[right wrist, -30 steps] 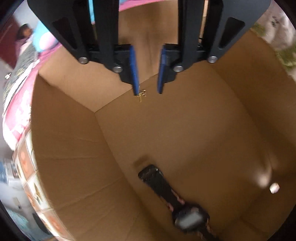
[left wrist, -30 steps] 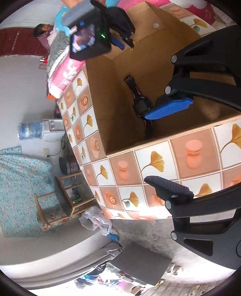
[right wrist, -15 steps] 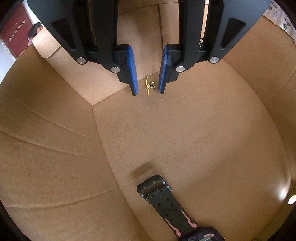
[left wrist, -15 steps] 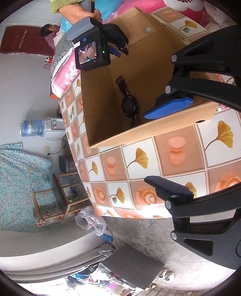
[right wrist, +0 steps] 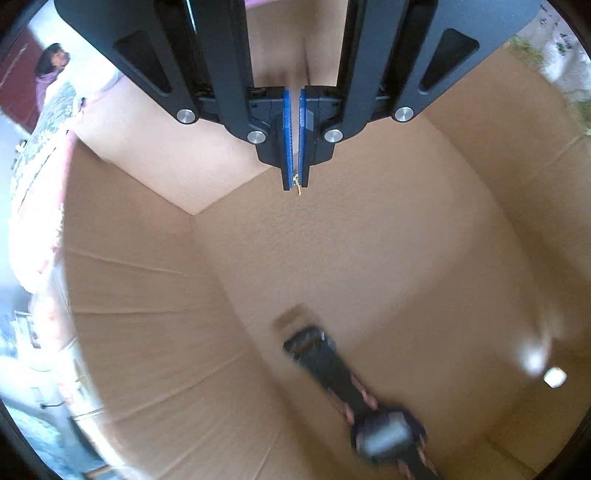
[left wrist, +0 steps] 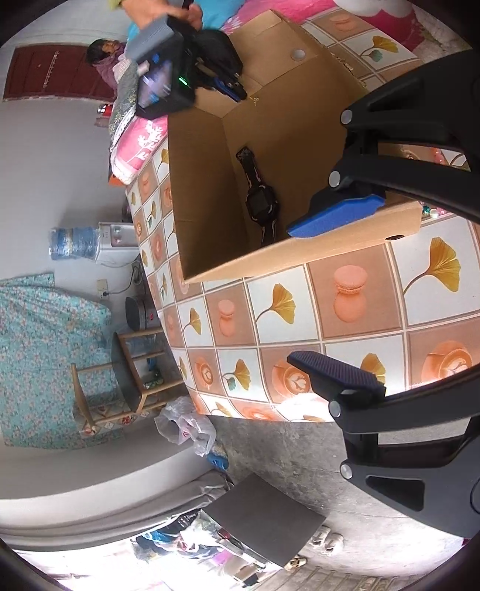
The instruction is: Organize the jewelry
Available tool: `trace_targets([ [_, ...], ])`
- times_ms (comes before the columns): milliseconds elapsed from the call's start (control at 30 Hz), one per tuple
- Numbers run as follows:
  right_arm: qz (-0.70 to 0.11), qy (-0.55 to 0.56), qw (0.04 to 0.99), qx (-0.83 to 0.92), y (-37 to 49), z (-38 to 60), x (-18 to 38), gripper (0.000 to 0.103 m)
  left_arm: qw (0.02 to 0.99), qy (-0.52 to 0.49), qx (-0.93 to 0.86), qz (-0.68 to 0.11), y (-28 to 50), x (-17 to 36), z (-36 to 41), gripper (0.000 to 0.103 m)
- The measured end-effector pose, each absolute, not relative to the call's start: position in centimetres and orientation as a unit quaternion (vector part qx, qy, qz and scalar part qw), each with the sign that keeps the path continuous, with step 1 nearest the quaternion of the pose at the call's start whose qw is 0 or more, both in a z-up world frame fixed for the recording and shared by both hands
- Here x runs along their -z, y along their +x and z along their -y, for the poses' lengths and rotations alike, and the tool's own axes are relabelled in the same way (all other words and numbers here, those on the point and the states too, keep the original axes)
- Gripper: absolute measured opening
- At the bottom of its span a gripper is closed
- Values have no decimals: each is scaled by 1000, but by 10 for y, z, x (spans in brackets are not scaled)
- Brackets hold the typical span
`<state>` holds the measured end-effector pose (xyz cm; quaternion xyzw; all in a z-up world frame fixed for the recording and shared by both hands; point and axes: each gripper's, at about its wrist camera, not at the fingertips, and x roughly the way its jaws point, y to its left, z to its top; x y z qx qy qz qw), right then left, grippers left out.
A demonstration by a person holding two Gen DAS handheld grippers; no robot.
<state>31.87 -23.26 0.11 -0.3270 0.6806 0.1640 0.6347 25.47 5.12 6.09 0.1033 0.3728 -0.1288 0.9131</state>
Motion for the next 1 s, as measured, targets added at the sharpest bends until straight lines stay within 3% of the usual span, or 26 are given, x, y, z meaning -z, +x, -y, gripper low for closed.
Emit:
trace_targets([
  [167, -597, -255, 735, -196, 258, 234, -83, 3, 915, 82, 126, -373, 250, -65, -56, 61],
  [300, -556, -249, 767, -202, 217, 235, -108, 3, 915, 73, 128, -376, 247, -65, -56, 61],
  [500, -585, -301, 732, -180, 246, 235, -75, 8, 911, 84, 127, -383, 250, -62, -45, 66],
  [567, -601, -338, 702, -178, 269, 232, -58, 13, 911, 91, 122, -383, 252, -60, -40, 66],
  [633, -622, -379, 662, -176, 284, 225, -33, 27, 910, 93, 119, -386, 254, -59, -37, 66],
  [800, -652, -445, 587, -180, 303, 218, 22, 28, 910, 79, 128, -387, 257, -61, -36, 67],
  [1000, -676, -441, 562, -182, 316, 219, 47, 28, 908, 85, 136, -387, 261, -58, -35, 67],
])
